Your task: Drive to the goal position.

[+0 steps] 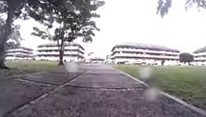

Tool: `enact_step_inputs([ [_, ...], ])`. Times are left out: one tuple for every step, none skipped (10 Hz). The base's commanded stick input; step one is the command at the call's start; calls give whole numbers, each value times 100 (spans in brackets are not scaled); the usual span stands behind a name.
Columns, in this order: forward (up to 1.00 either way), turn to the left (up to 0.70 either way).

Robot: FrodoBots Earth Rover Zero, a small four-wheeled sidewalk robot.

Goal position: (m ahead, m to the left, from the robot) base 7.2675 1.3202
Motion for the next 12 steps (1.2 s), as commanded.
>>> enact_step_inputs([
  [70, 0],
  [70, 0],
  [70, 0],
  [70, 0],
  [70, 0],
  [70, 0],
  [70, 0],
  [70, 0],
  [70, 0],
  [70, 0],
  [70, 0],
  [70, 0],
])
